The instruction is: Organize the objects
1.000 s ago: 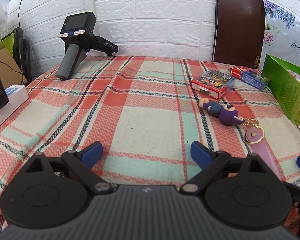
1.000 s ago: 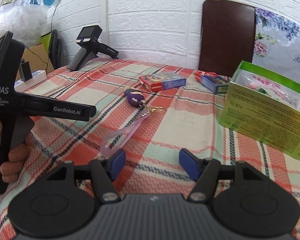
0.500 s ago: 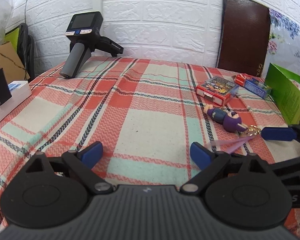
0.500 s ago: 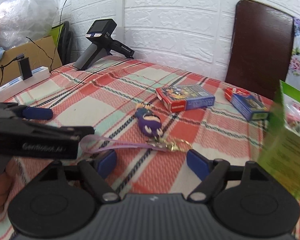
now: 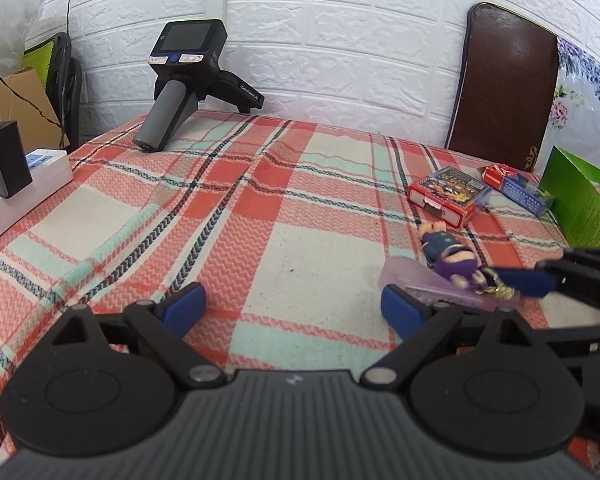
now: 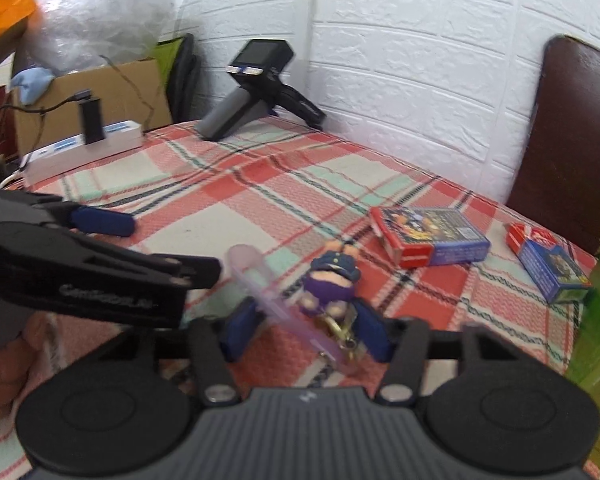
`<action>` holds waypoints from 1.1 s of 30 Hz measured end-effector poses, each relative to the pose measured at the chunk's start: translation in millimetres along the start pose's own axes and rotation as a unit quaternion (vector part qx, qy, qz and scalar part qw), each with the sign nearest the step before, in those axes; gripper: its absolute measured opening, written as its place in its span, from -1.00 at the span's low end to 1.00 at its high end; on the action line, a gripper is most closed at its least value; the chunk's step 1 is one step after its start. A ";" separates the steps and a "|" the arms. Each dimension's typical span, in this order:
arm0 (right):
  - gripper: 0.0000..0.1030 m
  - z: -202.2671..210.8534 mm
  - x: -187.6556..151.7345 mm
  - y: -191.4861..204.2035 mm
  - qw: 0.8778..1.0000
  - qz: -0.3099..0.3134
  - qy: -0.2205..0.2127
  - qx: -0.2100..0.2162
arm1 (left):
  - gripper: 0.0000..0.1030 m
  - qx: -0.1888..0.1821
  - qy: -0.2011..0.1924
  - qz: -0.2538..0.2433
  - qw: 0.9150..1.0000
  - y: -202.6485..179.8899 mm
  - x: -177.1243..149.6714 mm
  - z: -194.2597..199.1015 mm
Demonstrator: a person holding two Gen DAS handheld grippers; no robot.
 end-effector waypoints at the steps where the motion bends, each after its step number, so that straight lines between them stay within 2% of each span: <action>1: -0.38 1.8 -0.9 3.9 1.000 0.009 -0.001 -0.003 | 0.86 -0.003 0.000 0.003 1.000 0.9 0.3 -0.1; 5: -0.39 16.4 -10.9 11.3 1.000 0.017 0.000 -0.006 | 0.86 -0.009 -0.001 0.006 1.000 1.3 0.3 -0.1; 16: -0.39 98.3 -68.7 6.4 0.998 -0.060 0.001 -0.017 | 0.87 0.007 0.004 -0.034 0.999 -8.1 -3.6 0.9; 21: -0.38 121.2 -84.0 1.9 0.996 -0.083 -0.001 -0.020 | 0.87 0.010 0.026 -0.054 0.998 -15.8 -9.7 12.4; 23: -0.38 126.5 -88.0 0.0 0.996 -0.089 -0.002 -0.021 | 0.86 -0.021 0.046 -0.049 0.998 -27.3 -14.0 26.3; 25: -0.37 131.3 -91.4 -3.0 0.995 -0.101 -0.007 -0.027 | 0.85 -0.070 0.068 -0.045 0.994 -47.0 -16.9 42.3; 27: -0.32 134.2 -93.1 -4.4 0.994 -0.107 -0.009 -0.028 | 0.85 -0.114 0.088 -0.049 0.988 -70.7 -18.5 56.0; 30: -0.30 139.2 -96.7 -6.4 0.994 -0.106 -0.012 -0.029 | 0.81 -0.158 0.112 -0.062 0.979 -103.0 -19.5 71.7; 33: -0.30 141.9 -100.2 -6.2 0.994 -0.106 -0.017 -0.025 | 0.77 -0.199 0.160 -0.058 0.965 -127.8 -28.1 74.8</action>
Point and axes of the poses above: each gripper's, at about its wrist camera, not at the fingertips, and z roughly against the way its jaws point, y to its left, x to its top, the point moved 9 cm from there along -z, roughly the way its jaws point, and after that the axes turned 7 degrees about x, right-handed, at the moved point
